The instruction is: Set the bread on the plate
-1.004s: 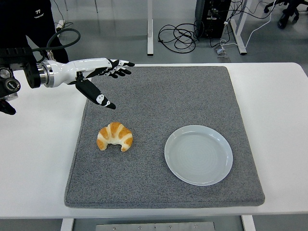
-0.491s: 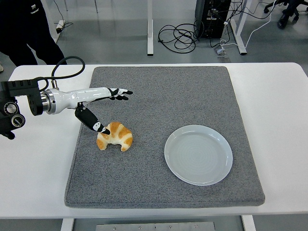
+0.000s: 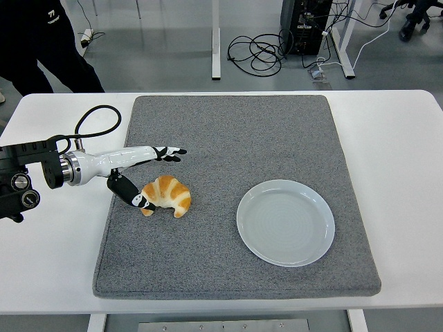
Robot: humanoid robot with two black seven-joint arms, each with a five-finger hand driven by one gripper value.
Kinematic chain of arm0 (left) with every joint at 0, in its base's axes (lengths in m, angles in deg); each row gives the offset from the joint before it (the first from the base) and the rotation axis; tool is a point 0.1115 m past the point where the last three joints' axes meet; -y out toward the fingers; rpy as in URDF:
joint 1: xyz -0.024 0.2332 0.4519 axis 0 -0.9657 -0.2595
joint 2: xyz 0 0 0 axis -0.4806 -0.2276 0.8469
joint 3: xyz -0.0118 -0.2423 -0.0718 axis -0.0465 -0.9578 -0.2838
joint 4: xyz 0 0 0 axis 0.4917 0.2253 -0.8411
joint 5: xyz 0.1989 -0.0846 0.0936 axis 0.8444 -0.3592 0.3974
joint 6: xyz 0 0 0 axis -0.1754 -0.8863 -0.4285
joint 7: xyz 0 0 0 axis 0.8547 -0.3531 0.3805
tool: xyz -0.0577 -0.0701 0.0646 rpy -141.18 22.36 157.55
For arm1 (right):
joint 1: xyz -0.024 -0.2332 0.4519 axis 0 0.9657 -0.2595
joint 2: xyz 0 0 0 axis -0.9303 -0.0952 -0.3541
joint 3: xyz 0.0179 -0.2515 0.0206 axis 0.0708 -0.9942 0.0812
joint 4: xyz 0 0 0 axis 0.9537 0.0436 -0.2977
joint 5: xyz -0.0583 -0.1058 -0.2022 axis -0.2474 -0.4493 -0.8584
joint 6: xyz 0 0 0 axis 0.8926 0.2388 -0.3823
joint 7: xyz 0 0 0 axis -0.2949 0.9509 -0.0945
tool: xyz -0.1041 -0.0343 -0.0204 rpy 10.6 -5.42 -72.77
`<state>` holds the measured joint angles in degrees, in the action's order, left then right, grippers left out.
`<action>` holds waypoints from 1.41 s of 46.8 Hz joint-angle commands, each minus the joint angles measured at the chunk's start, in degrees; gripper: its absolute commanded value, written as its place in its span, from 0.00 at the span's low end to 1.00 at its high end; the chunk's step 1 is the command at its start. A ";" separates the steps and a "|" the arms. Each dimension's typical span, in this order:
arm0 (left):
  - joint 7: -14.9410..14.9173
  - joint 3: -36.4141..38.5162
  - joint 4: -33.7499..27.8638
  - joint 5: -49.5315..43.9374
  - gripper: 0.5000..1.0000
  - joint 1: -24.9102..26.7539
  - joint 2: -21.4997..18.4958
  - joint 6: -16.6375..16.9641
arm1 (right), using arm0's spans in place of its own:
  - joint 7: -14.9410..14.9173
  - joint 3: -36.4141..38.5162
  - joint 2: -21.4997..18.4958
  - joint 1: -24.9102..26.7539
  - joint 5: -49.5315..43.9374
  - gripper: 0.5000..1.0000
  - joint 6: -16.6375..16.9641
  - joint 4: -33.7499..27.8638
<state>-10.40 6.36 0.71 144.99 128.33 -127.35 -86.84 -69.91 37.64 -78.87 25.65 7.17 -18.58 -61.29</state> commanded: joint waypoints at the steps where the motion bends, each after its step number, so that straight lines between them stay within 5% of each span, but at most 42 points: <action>1: 0.10 -0.06 0.09 0.15 0.87 -0.52 0.58 1.10 | -0.01 0.02 0.00 -0.01 0.00 1.00 0.00 0.00; 38: 6.25 0.03 6.59 0.32 0.77 -6.23 5.15 9.02 | -0.01 0.02 0.00 0.08 0.00 1.00 -0.09 -0.09; 54: 7.92 -0.15 9.85 0.24 0.60 -8.69 7.87 9.54 | -0.01 0.02 0.00 0.08 0.00 1.00 -0.09 -0.09; 61: 8.45 0.03 10.55 0.24 0.37 -8.70 8.05 9.63 | -0.01 0.02 0.00 0.08 0.00 1.00 -0.09 -0.09; 66: 8.54 0.12 10.55 0.24 0.12 -8.69 8.05 9.63 | -0.01 0.02 0.00 -0.01 0.00 1.00 -0.09 -0.09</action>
<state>-1.90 6.39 11.27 145.22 119.58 -119.30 -77.18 -69.91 37.67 -78.87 25.70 7.17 -18.66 -61.38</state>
